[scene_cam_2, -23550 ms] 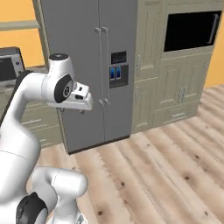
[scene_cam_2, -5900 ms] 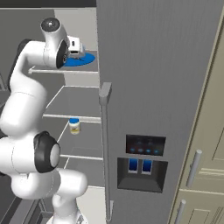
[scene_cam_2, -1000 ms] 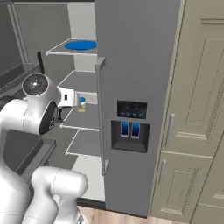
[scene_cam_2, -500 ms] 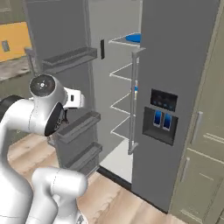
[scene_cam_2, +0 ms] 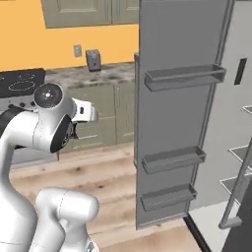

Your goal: Retrieve the fish from the fridge and place it on the saucepan with marinade on the stove.

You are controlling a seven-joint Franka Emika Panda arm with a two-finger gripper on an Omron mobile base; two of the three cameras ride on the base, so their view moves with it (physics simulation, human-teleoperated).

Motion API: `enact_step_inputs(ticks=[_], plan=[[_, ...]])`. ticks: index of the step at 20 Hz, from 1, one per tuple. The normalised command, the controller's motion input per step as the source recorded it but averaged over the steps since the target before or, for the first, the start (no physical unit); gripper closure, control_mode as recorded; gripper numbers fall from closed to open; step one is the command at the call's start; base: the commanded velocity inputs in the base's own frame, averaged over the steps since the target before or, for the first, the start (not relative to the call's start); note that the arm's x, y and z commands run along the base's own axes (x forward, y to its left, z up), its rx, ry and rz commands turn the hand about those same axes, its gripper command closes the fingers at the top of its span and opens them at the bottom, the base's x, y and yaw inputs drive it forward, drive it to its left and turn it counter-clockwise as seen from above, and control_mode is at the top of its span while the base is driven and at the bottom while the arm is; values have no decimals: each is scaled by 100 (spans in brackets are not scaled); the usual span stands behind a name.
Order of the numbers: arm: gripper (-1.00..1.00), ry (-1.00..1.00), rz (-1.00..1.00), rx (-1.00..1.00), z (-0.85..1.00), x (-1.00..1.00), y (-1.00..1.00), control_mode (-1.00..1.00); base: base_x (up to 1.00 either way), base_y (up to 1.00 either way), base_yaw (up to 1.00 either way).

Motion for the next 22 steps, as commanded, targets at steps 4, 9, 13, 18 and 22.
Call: enact_step_inputs(ticks=[4, 9, 13, 18, 22], plan=[[100, 0, 0, 0, 0, 0, 0, 100, -4, 0, 99], [100, 0, 0, 0, 0, 0, 0, 100, -6, 38, 87], [100, 0, 0, 0, 0, 0, 0, 100, 50, 97, 45], [100, 0, 0, 0, 0, 0, 0, 100, 100, 68, -4], [100, 0, 0, 0, 0, 0, 0, 100, 100, 39, -22]])
